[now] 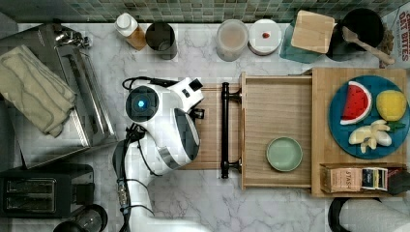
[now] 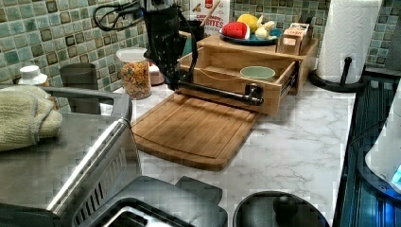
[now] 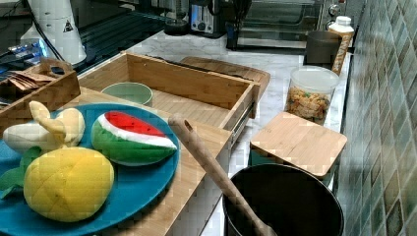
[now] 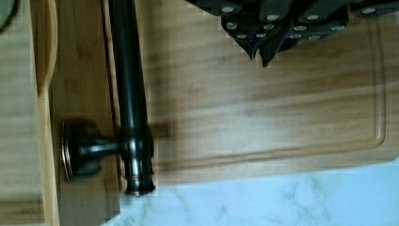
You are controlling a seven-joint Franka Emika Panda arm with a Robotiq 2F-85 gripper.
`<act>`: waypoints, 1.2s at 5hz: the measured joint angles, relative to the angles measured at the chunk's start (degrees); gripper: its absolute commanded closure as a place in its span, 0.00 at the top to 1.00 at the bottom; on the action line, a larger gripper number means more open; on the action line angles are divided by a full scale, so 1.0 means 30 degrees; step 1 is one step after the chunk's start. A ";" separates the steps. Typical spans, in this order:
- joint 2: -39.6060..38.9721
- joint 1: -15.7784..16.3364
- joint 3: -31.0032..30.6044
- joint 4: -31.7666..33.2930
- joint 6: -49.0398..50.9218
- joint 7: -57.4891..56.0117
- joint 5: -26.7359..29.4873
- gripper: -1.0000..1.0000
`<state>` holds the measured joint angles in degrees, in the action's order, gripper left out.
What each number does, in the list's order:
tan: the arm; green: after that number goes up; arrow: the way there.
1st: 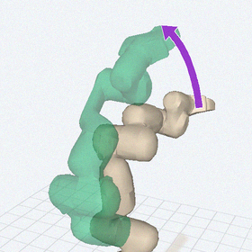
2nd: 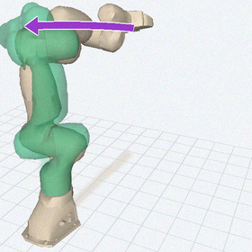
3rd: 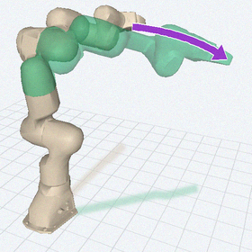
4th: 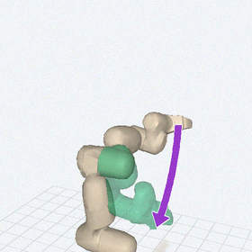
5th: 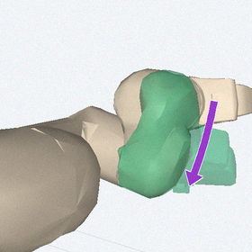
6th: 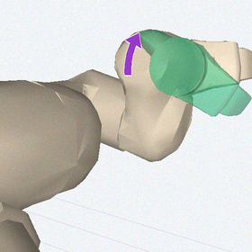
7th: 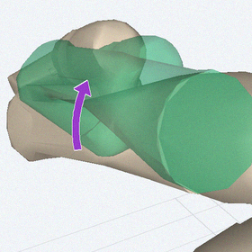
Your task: Close the drawer.
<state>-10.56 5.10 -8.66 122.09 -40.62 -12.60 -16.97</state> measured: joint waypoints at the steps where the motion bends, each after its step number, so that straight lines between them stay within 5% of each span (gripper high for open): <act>1: -0.0802 -0.0104 0.0105 0.0112 -0.0867 0.0005 -0.0448 0.00; 6: -0.1693 -0.1910 0.0520 0.0821 -0.0895 -0.3506 -0.0163 0.00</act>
<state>-15.64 -0.63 -7.10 124.55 -43.31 -23.12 -17.46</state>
